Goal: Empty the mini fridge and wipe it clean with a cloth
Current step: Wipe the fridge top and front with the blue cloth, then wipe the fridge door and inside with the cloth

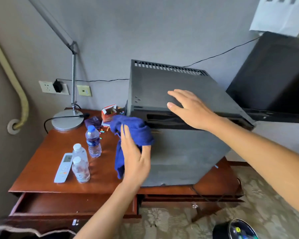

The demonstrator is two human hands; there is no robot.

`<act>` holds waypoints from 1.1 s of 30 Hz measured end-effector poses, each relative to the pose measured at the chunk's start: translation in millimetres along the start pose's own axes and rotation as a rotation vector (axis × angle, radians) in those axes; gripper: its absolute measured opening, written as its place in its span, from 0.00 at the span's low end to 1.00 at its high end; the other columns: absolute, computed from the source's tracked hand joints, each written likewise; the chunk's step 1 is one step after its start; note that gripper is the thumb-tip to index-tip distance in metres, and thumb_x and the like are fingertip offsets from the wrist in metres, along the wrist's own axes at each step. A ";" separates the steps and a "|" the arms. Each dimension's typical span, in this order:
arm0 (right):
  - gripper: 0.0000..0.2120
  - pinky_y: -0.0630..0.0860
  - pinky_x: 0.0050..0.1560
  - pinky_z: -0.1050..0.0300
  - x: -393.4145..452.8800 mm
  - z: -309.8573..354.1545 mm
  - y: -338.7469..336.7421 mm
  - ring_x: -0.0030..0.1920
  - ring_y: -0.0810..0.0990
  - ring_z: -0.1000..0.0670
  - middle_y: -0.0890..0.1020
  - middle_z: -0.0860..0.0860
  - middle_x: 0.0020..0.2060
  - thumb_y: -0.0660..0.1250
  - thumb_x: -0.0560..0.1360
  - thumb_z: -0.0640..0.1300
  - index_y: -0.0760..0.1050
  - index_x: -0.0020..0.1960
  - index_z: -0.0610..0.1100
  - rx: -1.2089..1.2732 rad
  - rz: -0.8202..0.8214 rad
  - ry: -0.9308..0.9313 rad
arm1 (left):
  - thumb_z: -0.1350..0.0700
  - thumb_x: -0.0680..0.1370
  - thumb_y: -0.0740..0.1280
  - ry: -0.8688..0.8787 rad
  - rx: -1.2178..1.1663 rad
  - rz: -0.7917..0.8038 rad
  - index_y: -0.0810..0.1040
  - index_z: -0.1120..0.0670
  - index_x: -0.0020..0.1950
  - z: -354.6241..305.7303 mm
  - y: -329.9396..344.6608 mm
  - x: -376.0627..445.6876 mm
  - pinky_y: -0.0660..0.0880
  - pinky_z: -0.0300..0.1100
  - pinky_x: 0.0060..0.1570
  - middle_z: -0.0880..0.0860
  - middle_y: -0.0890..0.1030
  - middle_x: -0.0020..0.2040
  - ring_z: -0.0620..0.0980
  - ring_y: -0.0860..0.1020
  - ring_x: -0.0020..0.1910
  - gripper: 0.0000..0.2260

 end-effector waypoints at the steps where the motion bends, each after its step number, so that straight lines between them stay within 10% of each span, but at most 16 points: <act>1: 0.28 0.56 0.78 0.50 -13.7 -5.8 -5.4 0.79 0.56 0.52 0.62 0.52 0.79 0.56 0.82 0.63 0.62 0.79 0.54 0.026 -0.035 0.002 | 0.44 0.83 0.61 -0.008 0.065 -0.030 0.50 0.55 0.84 2.3 3.1 -6.2 0.43 0.38 0.80 0.52 0.46 0.85 0.49 0.45 0.84 0.35; 6: 0.23 0.62 0.72 0.55 -104.3 -46.5 -21.7 0.73 0.67 0.49 0.73 0.50 0.71 0.65 0.81 0.51 0.70 0.73 0.46 0.234 -0.356 0.063 | 0.68 0.79 0.67 -0.037 0.300 -0.133 0.69 0.57 0.78 9.0 16.8 -54.0 0.56 0.44 0.79 0.57 0.55 0.84 0.52 0.55 0.82 0.27; 11: 0.28 0.66 0.72 0.55 -183.9 -66.6 14.4 0.72 0.69 0.50 0.72 0.50 0.71 0.69 0.74 0.37 0.69 0.72 0.46 0.338 -0.356 0.118 | 0.73 0.73 0.68 0.073 0.355 0.052 0.79 0.53 0.70 -28.9 50.2 -92.2 0.56 0.20 0.66 0.44 0.70 0.75 0.41 0.68 0.72 0.28; 17: 0.45 0.69 0.71 0.54 -223.5 -71.6 68.3 0.70 0.71 0.56 0.72 0.56 0.70 0.81 0.64 0.45 0.64 0.76 0.51 0.880 0.155 0.230 | 0.64 0.69 0.69 0.185 0.216 0.389 0.82 0.49 0.66 -105.6 93.6 -93.8 0.68 0.33 0.69 0.41 0.77 0.68 0.38 0.74 0.69 0.26; 20: 0.18 0.80 0.53 0.56 -234.9 -86.6 64.7 0.53 0.82 0.50 0.82 0.52 0.50 0.74 0.74 0.34 0.74 0.60 0.45 0.951 0.043 0.393 | 0.53 0.73 0.69 0.447 0.467 0.556 0.76 0.42 0.71 -146.4 105.7 -96.7 0.75 0.39 0.59 0.38 0.77 0.69 0.38 0.76 0.66 0.25; 23: 0.12 0.76 0.39 0.68 -245.5 -108.1 63.0 0.47 0.83 0.54 0.80 0.52 0.43 0.66 0.78 0.30 0.74 0.56 0.44 1.045 -0.076 0.505 | 0.37 0.78 0.63 0.733 0.722 0.442 0.74 0.39 0.72 -169.1 99.8 -76.2 0.76 0.40 0.52 0.38 0.76 0.70 0.41 0.76 0.67 0.23; 27: 0.16 0.79 0.49 0.52 -251.4 -150.9 59.1 0.45 0.84 0.47 0.87 0.50 0.41 0.63 0.78 0.30 0.82 0.47 0.50 1.253 -0.344 0.721 | 0.35 0.80 0.56 0.612 1.014 0.159 0.73 0.48 0.75 -138.8 64.3 -4.4 0.60 0.59 0.77 0.53 0.72 0.75 0.55 0.66 0.77 0.28; 33: 0.17 0.76 0.52 0.49 -280.9 -200.5 60.6 0.47 0.82 0.44 0.85 0.47 0.47 0.68 0.71 0.34 0.83 0.47 0.56 1.176 -0.454 0.814 | 0.36 0.78 0.54 0.414 1.238 0.124 0.64 0.49 0.81 -84.9 35.3 12.3 0.48 0.68 0.78 0.58 0.68 0.78 0.65 0.61 0.79 0.33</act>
Point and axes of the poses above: each hand's wrist, its own x-axis towards the middle knuckle, its own y-axis out of the palm, z = x × y, the point moved 4 cm from there along x, towards the middle knuckle
